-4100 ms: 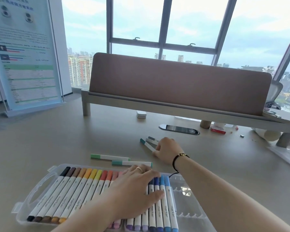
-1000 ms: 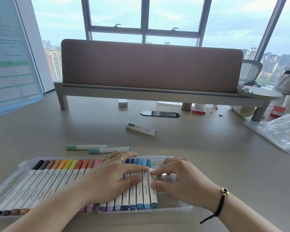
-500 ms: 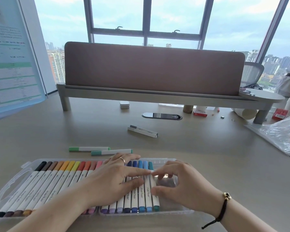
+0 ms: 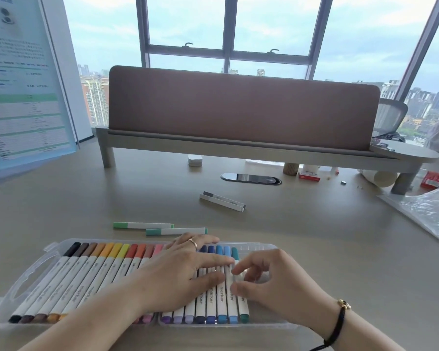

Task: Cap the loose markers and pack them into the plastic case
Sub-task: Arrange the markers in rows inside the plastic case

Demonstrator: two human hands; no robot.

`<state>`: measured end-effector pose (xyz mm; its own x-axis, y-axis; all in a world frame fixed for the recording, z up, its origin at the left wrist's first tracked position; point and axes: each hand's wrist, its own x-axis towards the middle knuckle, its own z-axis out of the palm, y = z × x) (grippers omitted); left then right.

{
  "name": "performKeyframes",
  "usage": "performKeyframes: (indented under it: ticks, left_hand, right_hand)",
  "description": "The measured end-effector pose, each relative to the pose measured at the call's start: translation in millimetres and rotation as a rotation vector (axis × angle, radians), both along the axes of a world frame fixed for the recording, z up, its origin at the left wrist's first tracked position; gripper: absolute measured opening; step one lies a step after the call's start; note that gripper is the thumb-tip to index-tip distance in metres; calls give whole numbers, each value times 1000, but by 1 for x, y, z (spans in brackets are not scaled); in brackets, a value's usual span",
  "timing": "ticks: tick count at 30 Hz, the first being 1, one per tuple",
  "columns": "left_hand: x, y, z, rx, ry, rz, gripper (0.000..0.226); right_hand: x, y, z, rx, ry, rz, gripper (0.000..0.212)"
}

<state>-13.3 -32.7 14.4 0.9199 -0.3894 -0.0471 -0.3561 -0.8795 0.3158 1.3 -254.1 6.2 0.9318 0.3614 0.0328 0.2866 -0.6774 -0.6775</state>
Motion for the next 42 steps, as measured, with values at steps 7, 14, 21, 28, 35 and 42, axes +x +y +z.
performKeyframes:
  ticks: [7, 14, 21, 28, 35, 42]
  left_hand:
    - [0, 3, 0, 0, -2, 1, 42]
    - [2, 3, 0, -4, 10, -3, 45]
    - [4, 6, -1, 0, 14, -19, 51]
    - [13, 15, -4, -43, 3, -49, 52]
    - [15, 28, -2, -149, 43, -30, 51]
    - [15, 28, -1, -118, 61, -7, 53]
  right_hand:
    - [2, 1, 7, 69, 103, -8, 22]
    - [0, -1, 11, -16, 56, 10, 17]
    - [1, -5, 14, -7, 94, 68, 19]
    - [53, 22, 46, -145, 3, 118, 7]
    - [128, 88, 29, -86, 7, 105, 9]
    - [138, 88, 15, -201, -25, 172, 8]
